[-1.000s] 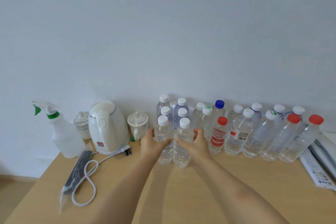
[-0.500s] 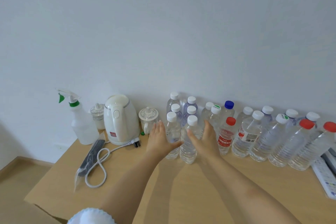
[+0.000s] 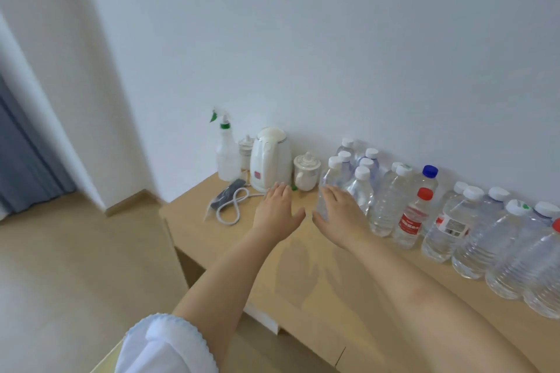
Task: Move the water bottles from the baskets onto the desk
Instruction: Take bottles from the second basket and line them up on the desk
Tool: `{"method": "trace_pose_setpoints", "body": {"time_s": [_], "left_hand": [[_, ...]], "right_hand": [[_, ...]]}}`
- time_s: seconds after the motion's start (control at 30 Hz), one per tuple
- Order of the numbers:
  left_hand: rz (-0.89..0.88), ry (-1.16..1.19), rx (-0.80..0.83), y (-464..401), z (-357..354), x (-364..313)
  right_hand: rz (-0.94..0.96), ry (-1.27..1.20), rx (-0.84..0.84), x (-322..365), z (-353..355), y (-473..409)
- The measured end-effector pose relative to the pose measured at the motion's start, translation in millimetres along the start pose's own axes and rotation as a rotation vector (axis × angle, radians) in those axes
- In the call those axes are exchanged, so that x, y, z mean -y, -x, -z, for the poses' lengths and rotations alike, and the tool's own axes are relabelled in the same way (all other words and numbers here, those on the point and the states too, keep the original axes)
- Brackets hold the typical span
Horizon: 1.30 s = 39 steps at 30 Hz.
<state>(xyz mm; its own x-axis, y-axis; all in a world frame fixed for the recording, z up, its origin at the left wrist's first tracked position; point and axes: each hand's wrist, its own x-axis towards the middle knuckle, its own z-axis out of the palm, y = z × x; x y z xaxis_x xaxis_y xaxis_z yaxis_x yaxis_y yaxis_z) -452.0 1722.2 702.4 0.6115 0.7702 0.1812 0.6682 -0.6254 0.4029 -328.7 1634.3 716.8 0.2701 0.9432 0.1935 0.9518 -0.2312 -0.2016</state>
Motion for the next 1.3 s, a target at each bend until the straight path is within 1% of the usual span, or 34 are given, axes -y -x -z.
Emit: {"method": "trace_pose_setpoints", "body": {"time_s": [0.13, 0.33, 0.5, 0.7, 0.87, 1.03, 1.17, 1.3], "left_hand": [[0.167, -0.038, -0.059, 78, 20, 26], [0.439, -0.087, -0.108, 201, 66, 83], [0.712, -0.083, -0.21, 298, 103, 128], [0.945, -0.095, -0.258, 405, 137, 169], [1.062, -0.086, -0.277, 486, 162, 203], [1.098, -0.086, -0.282, 552, 189, 242], [1.124, -0.078, -0.279, 593, 202, 267], [1.131, -0.091, -0.224, 617, 205, 288]], "right_hand": [[0.105, 0.012, 0.112, 46, -14, 26], [0.293, -0.077, 0.235, 151, -33, 71], [0.509, -0.138, 0.276, 242, -48, 103], [0.701, -0.18, 0.384, 343, -69, 154], [0.757, -0.18, 0.444, 424, -88, 196], [0.806, -0.166, 0.462, 496, -98, 237], [0.846, -0.151, 0.473, 537, -110, 263], [0.867, -0.141, 0.488, 562, -123, 278]]}}
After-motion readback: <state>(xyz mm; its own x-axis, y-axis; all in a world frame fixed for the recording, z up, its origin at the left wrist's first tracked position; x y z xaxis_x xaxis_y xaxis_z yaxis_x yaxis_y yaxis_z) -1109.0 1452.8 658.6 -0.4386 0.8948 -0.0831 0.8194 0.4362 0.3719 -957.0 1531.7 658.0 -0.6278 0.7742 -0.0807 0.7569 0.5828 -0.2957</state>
